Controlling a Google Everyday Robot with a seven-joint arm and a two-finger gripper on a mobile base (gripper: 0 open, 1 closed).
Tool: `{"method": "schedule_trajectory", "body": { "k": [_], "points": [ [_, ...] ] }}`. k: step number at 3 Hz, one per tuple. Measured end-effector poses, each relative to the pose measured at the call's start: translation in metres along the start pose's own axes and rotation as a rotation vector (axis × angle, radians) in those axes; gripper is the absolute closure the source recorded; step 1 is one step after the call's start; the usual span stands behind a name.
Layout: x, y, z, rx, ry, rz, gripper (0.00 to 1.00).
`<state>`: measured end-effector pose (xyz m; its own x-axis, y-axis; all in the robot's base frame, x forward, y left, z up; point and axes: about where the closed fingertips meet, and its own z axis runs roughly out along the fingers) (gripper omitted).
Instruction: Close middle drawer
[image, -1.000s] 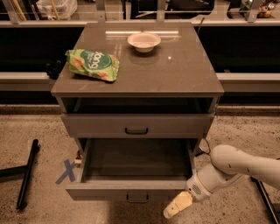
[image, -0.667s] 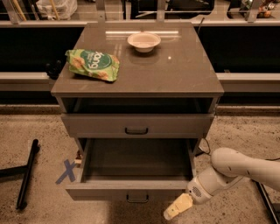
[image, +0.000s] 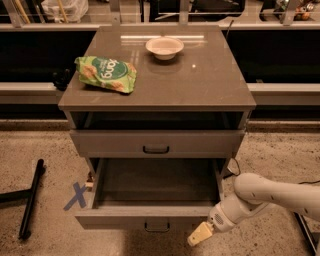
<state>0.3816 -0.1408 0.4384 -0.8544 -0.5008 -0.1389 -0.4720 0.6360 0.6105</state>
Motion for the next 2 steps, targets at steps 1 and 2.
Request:
{"method": "schedule_trajectory", "body": {
  "k": [1,2],
  "points": [
    [-0.016,-0.026,0.009,0.082,-0.025,-0.015,0.64],
    [-0.027,-0.038,0.010,0.143,-0.042,-0.024,0.87]
  ]
}}
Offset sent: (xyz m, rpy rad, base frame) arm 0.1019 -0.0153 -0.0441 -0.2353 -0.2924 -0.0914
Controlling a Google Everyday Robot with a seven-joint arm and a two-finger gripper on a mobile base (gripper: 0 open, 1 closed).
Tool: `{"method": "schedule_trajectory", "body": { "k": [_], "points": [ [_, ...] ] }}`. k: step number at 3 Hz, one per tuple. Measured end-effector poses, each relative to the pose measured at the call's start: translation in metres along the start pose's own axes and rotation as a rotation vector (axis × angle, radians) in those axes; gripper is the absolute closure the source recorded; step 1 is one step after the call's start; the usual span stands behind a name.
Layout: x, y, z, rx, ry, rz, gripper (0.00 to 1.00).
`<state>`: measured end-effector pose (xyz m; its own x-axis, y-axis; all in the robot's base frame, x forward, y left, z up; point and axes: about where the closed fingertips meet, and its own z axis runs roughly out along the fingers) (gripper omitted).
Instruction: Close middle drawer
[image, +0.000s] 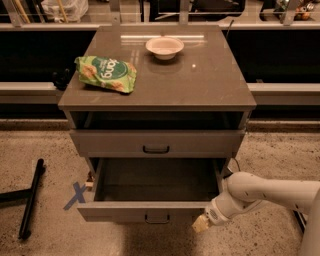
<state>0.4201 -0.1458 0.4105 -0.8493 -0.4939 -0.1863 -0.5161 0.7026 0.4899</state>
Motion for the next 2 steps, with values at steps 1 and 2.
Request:
{"method": "schedule_trajectory", "body": {
  "k": [1,2],
  "points": [
    [0.0008,0.0005,0.0011,-0.002,0.002,0.000,1.00],
    [0.0008,0.0005,0.0011,-0.002,0.002,0.000,1.00]
  ]
}}
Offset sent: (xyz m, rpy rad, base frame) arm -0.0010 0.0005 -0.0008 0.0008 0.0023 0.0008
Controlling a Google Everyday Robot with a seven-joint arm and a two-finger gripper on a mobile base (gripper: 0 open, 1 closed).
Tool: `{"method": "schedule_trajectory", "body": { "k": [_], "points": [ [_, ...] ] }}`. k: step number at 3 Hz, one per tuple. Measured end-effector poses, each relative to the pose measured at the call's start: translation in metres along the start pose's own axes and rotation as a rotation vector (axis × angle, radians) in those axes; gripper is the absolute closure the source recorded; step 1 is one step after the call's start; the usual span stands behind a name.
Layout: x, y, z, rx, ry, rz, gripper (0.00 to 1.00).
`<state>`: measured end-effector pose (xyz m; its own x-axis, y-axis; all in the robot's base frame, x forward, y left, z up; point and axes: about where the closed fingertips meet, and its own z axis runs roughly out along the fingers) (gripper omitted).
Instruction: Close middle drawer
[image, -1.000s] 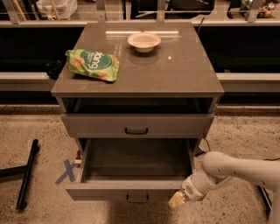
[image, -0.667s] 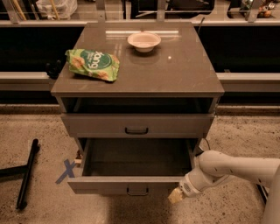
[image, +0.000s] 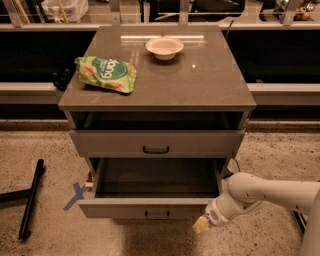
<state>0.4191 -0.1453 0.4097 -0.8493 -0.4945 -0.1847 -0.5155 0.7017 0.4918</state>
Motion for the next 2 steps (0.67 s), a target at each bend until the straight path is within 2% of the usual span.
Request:
{"method": "schedule_trajectory", "body": {
  "k": [1,2],
  "points": [
    [-0.022,-0.029,0.000,0.083,-0.031,-0.009,1.00],
    [-0.037,-0.046,0.000,0.121,-0.054,-0.020,1.00]
  ]
}}
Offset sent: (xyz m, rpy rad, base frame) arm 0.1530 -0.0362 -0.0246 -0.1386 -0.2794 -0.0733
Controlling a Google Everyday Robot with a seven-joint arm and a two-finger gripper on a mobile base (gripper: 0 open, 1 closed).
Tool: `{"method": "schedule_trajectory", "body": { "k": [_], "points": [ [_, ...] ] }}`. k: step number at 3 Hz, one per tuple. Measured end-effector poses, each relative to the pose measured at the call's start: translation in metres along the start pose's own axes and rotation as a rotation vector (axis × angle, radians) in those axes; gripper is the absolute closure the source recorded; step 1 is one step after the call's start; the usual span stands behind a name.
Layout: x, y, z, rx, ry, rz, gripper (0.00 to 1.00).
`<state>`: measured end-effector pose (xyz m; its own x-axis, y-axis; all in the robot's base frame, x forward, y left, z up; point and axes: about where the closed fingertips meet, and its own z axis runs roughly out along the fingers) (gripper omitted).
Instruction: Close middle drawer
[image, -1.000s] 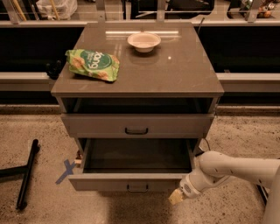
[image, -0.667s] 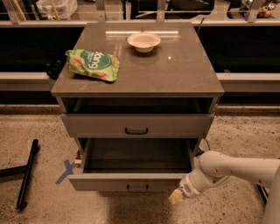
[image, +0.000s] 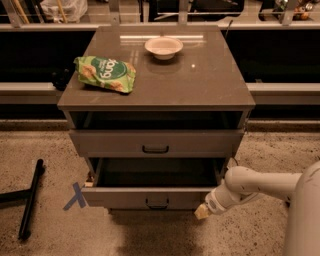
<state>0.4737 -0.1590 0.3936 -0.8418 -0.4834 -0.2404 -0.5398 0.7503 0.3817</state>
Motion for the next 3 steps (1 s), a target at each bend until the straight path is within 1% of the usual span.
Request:
{"method": "schedule_trajectory", "body": {
  "k": [1,2,3],
  "points": [
    [-0.043,-0.036,0.003,0.061,-0.066,-0.028,1.00],
    [-0.045,-0.036,0.003,0.064,-0.071,-0.029,1.00],
    [-0.096,-0.061,-0.008,0.109,-0.164,-0.070,1.00]
  ]
}}
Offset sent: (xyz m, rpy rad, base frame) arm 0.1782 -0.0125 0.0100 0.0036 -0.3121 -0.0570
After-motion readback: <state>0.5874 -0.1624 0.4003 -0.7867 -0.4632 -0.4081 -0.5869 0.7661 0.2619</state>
